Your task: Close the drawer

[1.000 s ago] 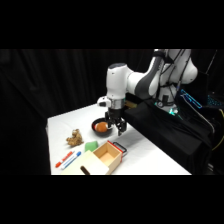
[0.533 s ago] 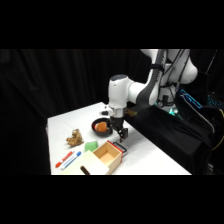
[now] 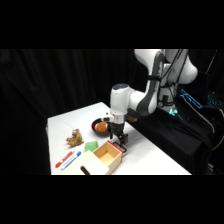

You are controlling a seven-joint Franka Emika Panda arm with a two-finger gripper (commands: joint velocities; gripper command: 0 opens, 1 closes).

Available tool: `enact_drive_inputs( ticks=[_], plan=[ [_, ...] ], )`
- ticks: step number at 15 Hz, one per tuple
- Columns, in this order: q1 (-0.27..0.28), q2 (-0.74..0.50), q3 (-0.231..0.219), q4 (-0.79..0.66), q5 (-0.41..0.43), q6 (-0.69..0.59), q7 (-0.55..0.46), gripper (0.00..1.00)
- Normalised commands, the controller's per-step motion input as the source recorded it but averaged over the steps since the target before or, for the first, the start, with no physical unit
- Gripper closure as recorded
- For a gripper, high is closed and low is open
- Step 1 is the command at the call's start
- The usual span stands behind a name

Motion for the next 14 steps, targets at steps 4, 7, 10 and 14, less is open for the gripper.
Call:
enact_drive_inputs(
  ticks=[4,7,10,14],
  plan=[
    [-0.172,0.16,0.133,0.01,0.001,0.33,-0.11,0.0],
    [-0.136,0.16,0.13,0.04,-0.053,0.28,-0.08,0.0],
    [-0.098,0.13,0.089,0.07,-0.089,0.22,-0.05,0.0],
    [-0.025,0.01,0.017,0.09,-0.108,0.09,-0.01,0.0]
  ],
)
